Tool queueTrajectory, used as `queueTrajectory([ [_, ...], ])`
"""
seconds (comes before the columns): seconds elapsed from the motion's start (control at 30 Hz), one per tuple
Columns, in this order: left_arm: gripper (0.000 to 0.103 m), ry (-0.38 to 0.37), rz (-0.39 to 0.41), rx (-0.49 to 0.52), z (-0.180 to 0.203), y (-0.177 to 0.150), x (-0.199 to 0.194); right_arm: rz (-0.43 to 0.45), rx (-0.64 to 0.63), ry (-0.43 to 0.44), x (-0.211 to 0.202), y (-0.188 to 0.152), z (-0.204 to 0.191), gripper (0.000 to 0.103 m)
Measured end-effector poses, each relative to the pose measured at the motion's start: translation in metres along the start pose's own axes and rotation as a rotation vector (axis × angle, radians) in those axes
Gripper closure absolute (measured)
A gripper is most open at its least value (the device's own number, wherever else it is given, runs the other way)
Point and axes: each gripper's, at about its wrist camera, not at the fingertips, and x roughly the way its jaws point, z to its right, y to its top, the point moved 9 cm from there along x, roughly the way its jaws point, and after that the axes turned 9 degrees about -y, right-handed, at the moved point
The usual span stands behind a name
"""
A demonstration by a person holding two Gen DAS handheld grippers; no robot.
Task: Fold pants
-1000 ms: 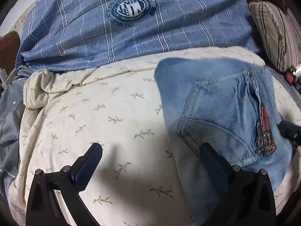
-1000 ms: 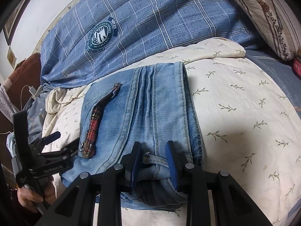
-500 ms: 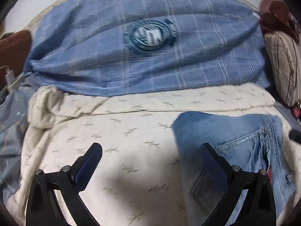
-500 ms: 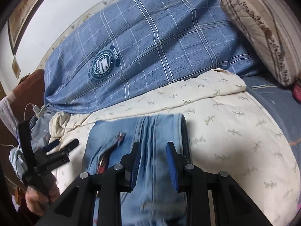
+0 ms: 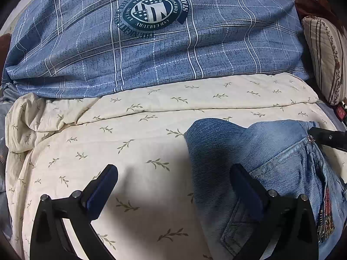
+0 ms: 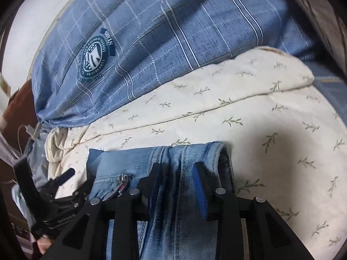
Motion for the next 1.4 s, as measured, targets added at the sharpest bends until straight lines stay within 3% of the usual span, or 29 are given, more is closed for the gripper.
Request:
queueTrajectory([
  [0.13,0.0,-0.011,-0.015,-0.034,-0.004,-0.005,-0.01,0.017,0.0,0.023,-0.014,-0.004,-0.001,0.068],
  [0.17,0.0,-0.02,-0.015,-0.05,-0.006,-0.007,-0.013,0.02,0.001,0.035,-0.019,-0.006,-0.001,0.064],
  [0.2,0.0,-0.029,-0.015,-0.068,-0.008,-0.008,-0.017,0.025,0.004,0.058,-0.026,-0.008,0.0,0.048],
  [0.27,0.0,-0.048,-0.009,-0.106,-0.013,-0.012,-0.025,0.043,0.007,0.106,-0.038,-0.01,-0.001,0.038],
  [0.37,0.0,-0.115,-0.026,-0.149,-0.013,-0.021,-0.035,0.062,-0.021,0.095,-0.054,-0.018,0.006,0.038],
  [0.5,0.0,-0.238,-0.09,-0.195,-0.005,-0.036,-0.036,0.003,0.012,0.145,-0.06,-0.033,0.024,0.038],
  [0.6,0.0,-0.269,-0.117,-0.186,-0.002,-0.042,-0.036,-0.015,0.046,0.187,-0.065,-0.037,0.038,0.038],
  [0.7,0.0,-0.339,-0.142,-0.2,-0.001,-0.045,-0.035,-0.085,0.1,0.288,-0.065,-0.046,0.046,0.038],
  [0.8,0.0,-0.416,-0.177,-0.245,-0.003,-0.049,-0.032,-0.149,0.107,0.322,-0.062,-0.055,0.048,0.038],
  [0.97,0.0,-0.495,-0.194,-0.241,0.005,-0.05,-0.032,-0.225,0.095,0.315,-0.056,-0.067,0.056,0.038],
  [1.17,0.0,-0.518,-0.211,-0.226,0.011,-0.05,-0.029,-0.287,0.144,0.4,-0.053,-0.076,0.063,0.037],
  [1.33,0.0,-0.672,-0.226,-0.304,0.017,-0.047,-0.035,-0.33,0.161,0.463,-0.053,-0.084,0.063,0.036],
  [1.4,0.0,-0.677,-0.242,-0.316,0.018,-0.05,-0.033,-0.35,0.144,0.469,-0.052,-0.089,0.06,0.036],
])
